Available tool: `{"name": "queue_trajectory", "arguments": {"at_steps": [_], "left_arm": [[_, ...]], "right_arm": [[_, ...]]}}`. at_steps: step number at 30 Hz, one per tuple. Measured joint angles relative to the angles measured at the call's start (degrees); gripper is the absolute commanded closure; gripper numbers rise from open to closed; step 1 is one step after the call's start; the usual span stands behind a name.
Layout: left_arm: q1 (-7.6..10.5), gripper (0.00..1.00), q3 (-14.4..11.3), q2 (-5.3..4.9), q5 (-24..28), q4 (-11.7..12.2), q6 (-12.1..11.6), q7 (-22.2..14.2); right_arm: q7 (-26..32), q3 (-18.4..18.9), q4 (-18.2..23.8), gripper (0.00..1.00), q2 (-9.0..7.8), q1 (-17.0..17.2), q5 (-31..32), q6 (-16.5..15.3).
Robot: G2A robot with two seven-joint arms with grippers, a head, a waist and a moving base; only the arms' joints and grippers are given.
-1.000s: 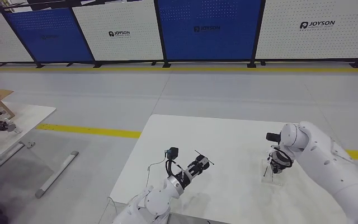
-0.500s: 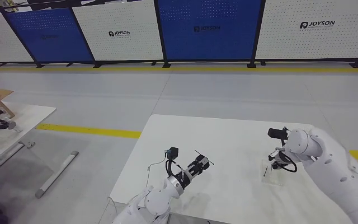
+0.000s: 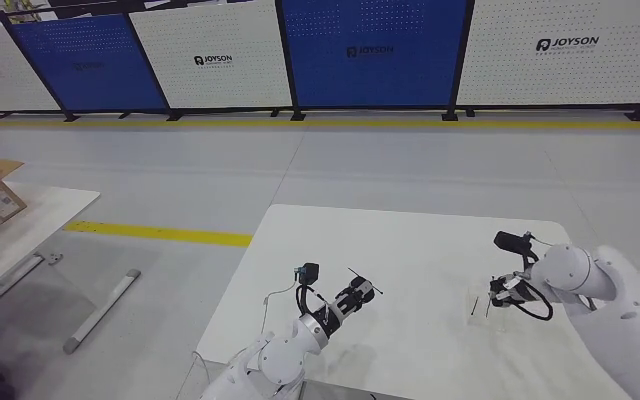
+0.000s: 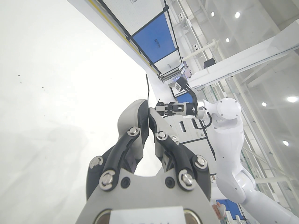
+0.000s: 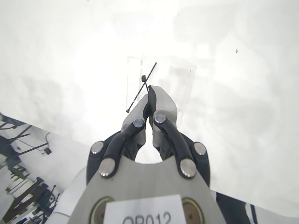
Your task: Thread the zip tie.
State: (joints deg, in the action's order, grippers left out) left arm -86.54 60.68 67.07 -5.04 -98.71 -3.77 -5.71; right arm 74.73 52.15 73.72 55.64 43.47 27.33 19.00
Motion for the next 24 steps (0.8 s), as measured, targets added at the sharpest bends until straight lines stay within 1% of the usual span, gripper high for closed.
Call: {"name": "queue_trajectory", "arguments": {"at_steps": [21, 24], "left_arm": [[0.00, 1.00, 0.00, 0.00, 0.00, 0.00, 0.00, 0.00], [0.00, 1.00, 0.00, 0.00, 0.00, 0.00, 0.00, 0.00]], "right_arm": [[-0.03, -0.04, 0.02, 1.00, 0.01, 0.04, 0.05, -0.04], [-2.91, 0.95, 0.70, 1.00, -0.04, 1.18, -0.99, -0.73]]}}
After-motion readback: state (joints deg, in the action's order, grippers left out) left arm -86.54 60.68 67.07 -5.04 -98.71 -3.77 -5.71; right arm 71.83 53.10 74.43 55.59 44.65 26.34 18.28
